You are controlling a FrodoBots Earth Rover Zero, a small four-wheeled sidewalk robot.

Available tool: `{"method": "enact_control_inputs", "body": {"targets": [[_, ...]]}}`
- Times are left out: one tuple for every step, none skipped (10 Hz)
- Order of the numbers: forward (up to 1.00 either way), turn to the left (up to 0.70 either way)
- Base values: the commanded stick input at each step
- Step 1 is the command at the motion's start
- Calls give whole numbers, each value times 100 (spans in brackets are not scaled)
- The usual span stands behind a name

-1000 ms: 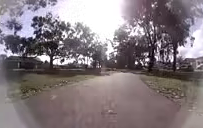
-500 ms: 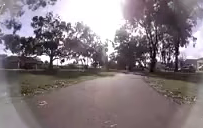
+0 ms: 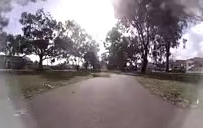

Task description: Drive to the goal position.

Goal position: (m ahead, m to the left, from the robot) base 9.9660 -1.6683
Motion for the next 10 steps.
{"method": "enact_control_inputs", "body": {"targets": [[70,0],[70,0],[70,0],[70,0],[70,0],[70,0],[70,0],[70,0],[70,0],[70,0]]}}
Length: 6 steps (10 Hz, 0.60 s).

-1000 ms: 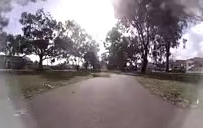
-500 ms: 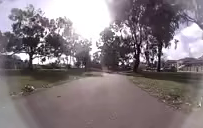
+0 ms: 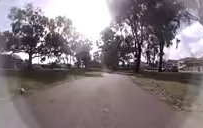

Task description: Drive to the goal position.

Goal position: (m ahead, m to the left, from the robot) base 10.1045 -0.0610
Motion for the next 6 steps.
{"method": "enact_control_inputs", "body": {"targets": [[70,0],[70,0],[70,-12],[70,-18],[70,0],[70,0]]}}
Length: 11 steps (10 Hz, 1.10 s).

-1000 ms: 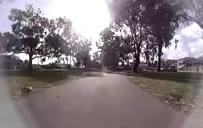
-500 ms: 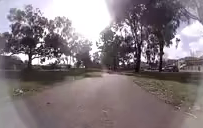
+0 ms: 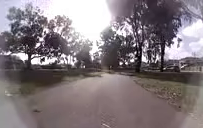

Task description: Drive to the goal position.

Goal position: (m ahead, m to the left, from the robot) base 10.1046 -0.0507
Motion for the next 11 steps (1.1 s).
{"method": "enact_control_inputs", "body": {"targets": [[70,0],[70,0],[70,0],[70,0],[70,0],[70,0],[70,0],[70,0],[70,0],[70,0],[70,0]]}}
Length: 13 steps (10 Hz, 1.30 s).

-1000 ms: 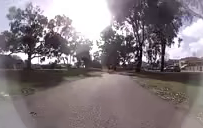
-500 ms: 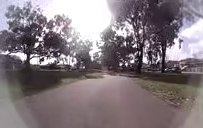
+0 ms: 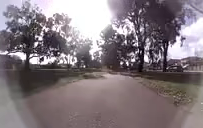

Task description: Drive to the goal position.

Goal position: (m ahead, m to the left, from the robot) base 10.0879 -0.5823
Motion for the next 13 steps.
{"method": "enact_control_inputs", "body": {"targets": [[70,0],[70,0],[70,0],[70,0],[70,0],[70,0],[70,0],[70,0],[70,0],[70,0],[70,0],[70,0],[70,0]]}}
